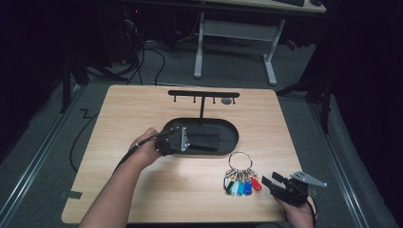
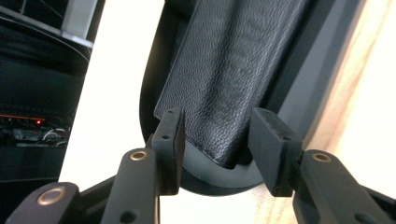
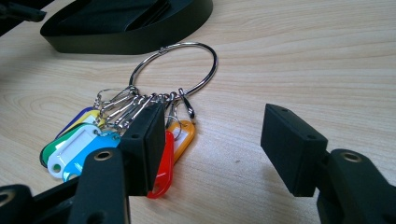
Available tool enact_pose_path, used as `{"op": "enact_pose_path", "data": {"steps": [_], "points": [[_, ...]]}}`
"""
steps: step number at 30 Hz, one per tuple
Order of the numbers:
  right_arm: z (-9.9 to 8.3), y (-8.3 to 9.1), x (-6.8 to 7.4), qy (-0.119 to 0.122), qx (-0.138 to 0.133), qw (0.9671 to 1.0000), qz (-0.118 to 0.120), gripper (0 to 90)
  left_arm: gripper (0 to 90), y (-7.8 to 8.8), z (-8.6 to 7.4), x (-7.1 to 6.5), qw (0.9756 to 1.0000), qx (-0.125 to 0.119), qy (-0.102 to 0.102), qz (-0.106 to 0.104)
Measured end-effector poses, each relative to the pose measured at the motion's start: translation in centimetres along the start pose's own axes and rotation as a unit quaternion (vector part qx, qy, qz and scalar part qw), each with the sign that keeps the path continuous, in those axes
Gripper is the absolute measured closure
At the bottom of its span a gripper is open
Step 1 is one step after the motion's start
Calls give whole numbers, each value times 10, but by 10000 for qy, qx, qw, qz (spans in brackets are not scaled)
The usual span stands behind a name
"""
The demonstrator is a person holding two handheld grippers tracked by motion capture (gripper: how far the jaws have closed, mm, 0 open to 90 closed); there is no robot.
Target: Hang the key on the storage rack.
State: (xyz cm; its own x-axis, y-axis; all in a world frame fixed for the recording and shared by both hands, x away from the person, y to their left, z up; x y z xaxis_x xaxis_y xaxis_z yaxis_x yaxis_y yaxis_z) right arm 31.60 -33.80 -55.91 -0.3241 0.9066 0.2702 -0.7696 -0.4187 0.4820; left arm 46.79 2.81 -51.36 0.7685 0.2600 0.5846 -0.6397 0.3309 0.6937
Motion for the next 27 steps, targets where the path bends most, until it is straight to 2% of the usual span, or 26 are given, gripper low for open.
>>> {"op": "enact_pose_path", "data": {"steps": [4,9,11,14,18,22,25,27], "points": [[0,0,0,5,6,10000,10,406,561,8,-1,-4,9999,-78,150,18],[0,1,0,4,4,10000,-4,410,553,19,-5,-10,9981,-263,553,-33],[0,0,0,-7,13,10000,1,413,552,23,-8,-14,9966,-335,748,-71],[0,0,0,-11,34,10000,33,435,544,32,-12,-20,9923,-456,1141,-150],[0,0,2,3,37,10000,43,446,541,42,-19,-32,9895,-553,1322,-163],[0,1,0,-21,32,10000,1,448,538,54,-27,-44,9824,-724,1699,-289],[1,2,0,-36,34,10000,-42,448,533,61,-34,-55,9786,-805,1855,-372],[1,2,-1,-69,11,10000,-34,447,533,65,-40,-63,9744,-876,2026,-433]]}}
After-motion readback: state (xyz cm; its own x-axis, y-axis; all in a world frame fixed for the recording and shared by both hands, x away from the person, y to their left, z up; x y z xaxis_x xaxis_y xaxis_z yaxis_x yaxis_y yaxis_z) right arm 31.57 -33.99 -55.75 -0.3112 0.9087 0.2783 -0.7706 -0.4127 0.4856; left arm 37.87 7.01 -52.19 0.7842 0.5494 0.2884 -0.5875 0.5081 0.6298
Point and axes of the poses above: each handheld gripper's, and its own axes: y roughly backward along the jaws, z roughly out of its top, x roughly to its left, the point moved 6 cm from there along -y, roughly forward along the jaws, and after that the axes turned 3 degrees about -x, right-handed, at the moved point
